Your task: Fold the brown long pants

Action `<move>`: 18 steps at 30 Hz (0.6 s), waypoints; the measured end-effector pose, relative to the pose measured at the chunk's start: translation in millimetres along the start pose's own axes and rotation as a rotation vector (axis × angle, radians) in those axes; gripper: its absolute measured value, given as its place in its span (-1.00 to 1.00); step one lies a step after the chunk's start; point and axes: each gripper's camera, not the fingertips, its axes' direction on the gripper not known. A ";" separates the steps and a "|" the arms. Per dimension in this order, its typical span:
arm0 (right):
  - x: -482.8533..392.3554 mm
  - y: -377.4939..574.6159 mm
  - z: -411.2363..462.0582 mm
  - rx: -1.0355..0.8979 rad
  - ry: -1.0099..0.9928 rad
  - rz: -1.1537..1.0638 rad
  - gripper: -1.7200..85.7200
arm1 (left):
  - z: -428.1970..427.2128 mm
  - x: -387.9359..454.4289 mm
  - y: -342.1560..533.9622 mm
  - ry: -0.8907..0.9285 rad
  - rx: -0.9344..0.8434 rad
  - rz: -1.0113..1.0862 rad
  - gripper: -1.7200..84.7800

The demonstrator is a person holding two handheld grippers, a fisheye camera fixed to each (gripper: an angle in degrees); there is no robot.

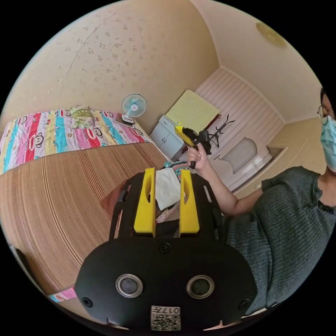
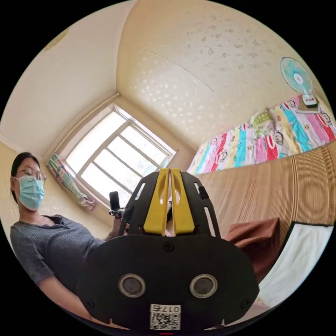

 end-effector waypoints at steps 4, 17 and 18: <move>92.4 52.7 75.4 -0.340 0.299 0.300 -0.80 | -20.6 -27.8 12.7 -0.019 0.035 -0.086 -0.72; 280.8 247.0 137.5 -0.332 0.589 0.942 -0.65 | -54.0 -49.7 23.3 -0.129 -0.038 -0.167 -0.72; 283.3 249.6 138.0 -0.326 0.598 0.944 -0.65 | -56.7 -51.7 24.9 -0.137 -0.039 -0.178 -0.72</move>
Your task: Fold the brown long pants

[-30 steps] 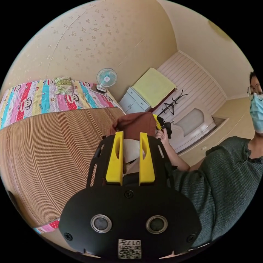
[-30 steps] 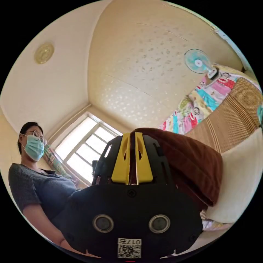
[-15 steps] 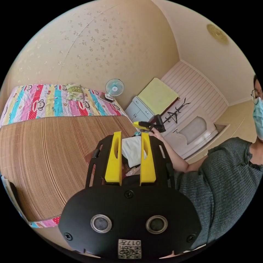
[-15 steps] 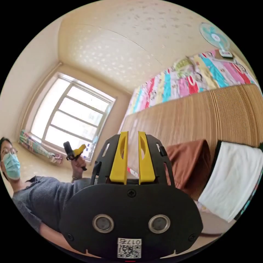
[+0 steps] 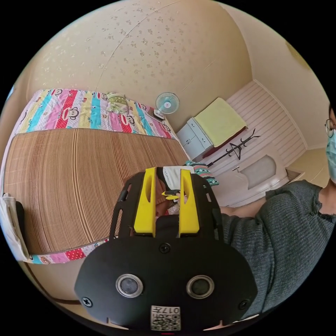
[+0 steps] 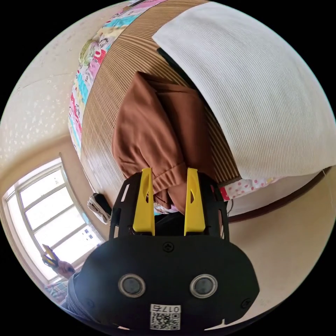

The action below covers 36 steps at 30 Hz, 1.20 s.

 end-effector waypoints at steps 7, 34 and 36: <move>2.7 6.3 18.2 -0.052 -0.112 -0.094 -0.86 | -11.4 -10.0 5.4 -0.005 -0.019 0.002 -0.72; -338.2 441.6 -295.9 1.039 -0.811 -1.597 -0.93 | -65.7 40.6 46.6 0.051 0.066 0.368 -0.60; -351.7 486.2 -285.8 1.144 -0.697 -1.620 -0.93 | -69.9 43.6 54.2 -0.019 0.087 0.356 -0.57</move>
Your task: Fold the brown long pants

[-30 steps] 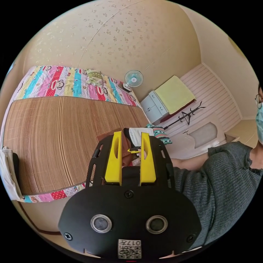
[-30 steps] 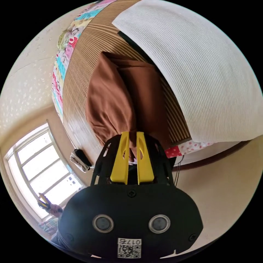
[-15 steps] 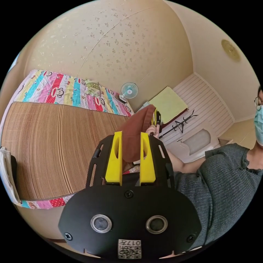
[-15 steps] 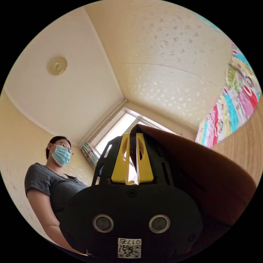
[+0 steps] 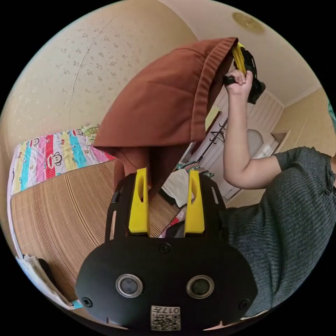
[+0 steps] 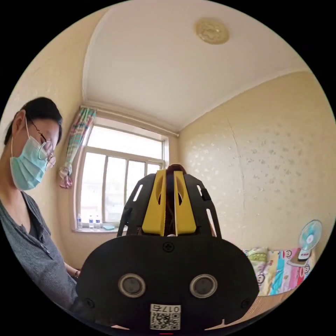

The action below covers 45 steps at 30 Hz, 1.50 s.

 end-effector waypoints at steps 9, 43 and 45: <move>-115.5 -2.1 34.7 0.009 0.190 -0.014 -0.94 | -101.4 68.7 27.7 -0.533 0.268 0.000 -0.57; -204.7 181.7 -49.4 -0.045 -0.402 -0.153 -0.87 | -337.8 224.8 44.4 -0.090 1.156 0.191 -0.98; -206.1 202.8 -52.4 -0.083 -0.352 -0.096 -0.86 | -339.5 242.4 41.6 -0.103 1.187 0.216 -0.98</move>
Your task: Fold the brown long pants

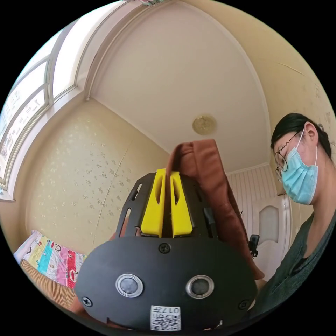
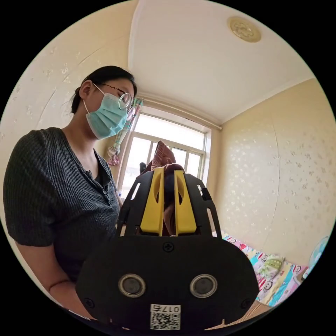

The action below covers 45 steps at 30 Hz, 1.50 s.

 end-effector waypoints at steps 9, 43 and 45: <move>-25.9 70.3 25.2 -0.230 0.134 0.122 -0.79 | 30.8 52.4 -33.2 -0.027 -0.032 0.053 -0.98; -38.0 -58.1 61.6 -0.024 0.749 0.002 -0.91 | 25.4 -21.5 -112.1 -0.186 -0.065 0.006 -0.97; -30.2 -67.9 48.8 0.044 0.781 0.043 -0.91 | 34.4 -31.6 -109.8 -0.208 -0.086 0.022 -0.97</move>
